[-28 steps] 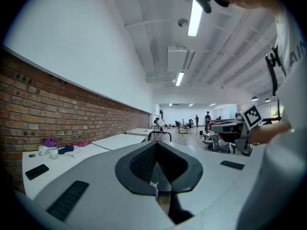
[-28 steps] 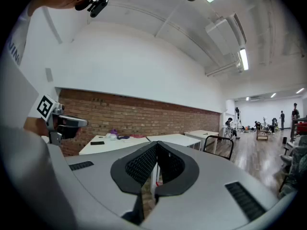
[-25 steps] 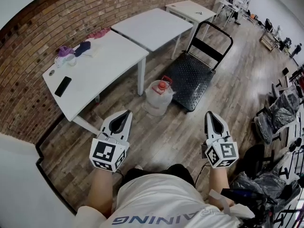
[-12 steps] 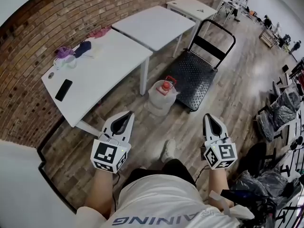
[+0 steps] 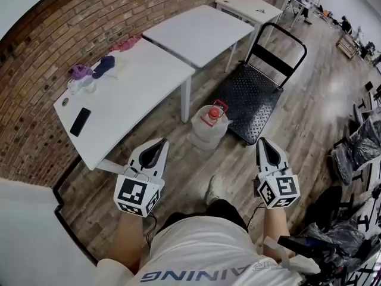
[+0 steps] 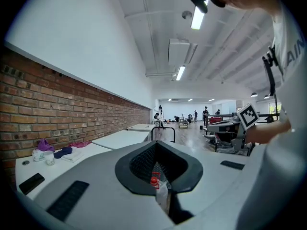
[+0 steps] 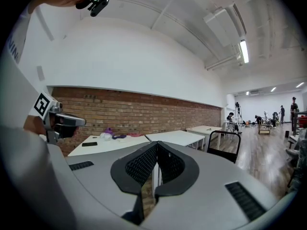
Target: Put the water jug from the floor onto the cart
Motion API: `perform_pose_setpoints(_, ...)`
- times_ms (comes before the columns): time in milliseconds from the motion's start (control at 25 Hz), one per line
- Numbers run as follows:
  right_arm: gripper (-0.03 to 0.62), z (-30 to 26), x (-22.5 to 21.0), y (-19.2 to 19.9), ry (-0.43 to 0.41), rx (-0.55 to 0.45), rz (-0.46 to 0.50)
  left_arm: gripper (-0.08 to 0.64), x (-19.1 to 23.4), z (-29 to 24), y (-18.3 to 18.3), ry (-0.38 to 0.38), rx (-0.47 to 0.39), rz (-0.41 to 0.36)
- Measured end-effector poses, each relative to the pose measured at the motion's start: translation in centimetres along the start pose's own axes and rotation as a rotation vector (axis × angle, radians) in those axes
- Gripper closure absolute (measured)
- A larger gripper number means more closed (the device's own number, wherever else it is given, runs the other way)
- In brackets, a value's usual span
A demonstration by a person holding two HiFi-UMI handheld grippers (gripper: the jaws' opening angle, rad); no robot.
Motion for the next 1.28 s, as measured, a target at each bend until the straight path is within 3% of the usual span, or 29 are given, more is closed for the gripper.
perform_pose_setpoints(120, 0.588, -1.5, -3.1, 0.1, -0.008, -0.001, -0.012, 0.558, -1.0, -3.3, -0.3, -0.039, 0.026, -0.030)
perform_pose_setpoints(400, 0.588, -6.1, -11.7, 1.0, -0.057, 0.026, -0.056, 0.558, -3.6, -11.4, -1.8, -0.058, 0.069, -0.004)
perform_pose_setpoints(760, 0.588, -10.9, -20.1, 2.0, -0.182, 0.071, -0.087, 0.558, -6.7, -19.6, -3.4, -0.111, 0.090, 0.020)
perform_pose_setpoints(1120, 0.588, -13.8, -22.1, 3.8, -0.228, 0.104, -0.136, 0.559, -6.7, -23.2, -3.2, -0.147, 0.117, 0.026)
perform_pose_setpoints(1280, 0.588, -15.2, -22.1, 3.8, -0.235, 0.109, -0.132, 0.558, -6.0, -25.3, -2.8, -0.125, 0.109, 0.039)
Point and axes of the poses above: the fingertips, and each gripper's own axes: z backward along the fingers, x to its left, y out of its underside, the point moved 9 cm from there along z, backward along the fingers, and after that the axes turned 14 degrees about -y, right-handed, at the moved point
